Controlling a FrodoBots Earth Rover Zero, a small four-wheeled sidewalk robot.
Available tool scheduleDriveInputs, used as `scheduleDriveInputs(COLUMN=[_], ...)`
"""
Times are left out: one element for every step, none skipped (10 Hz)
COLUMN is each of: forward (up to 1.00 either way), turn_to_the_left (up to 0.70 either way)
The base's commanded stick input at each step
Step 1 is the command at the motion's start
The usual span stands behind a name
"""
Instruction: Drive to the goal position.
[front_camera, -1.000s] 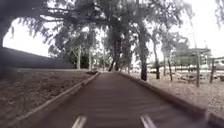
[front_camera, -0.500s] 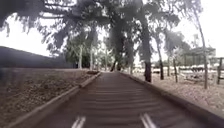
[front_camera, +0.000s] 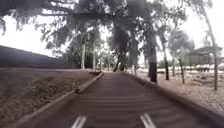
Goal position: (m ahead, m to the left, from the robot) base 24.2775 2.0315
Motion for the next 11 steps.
scheduleDriveInputs(forward=[1.0, 1.0, 1.0, 1.0, 1.0, 1.0, 1.0, 1.0, 1.0, 1.0, 1.0], turn_to_the_left=[0.09, 0.02, 0.0, 0.0, 0.0, 0.0, 0.0, 0.0, 0.0, 0.0, 0.0])
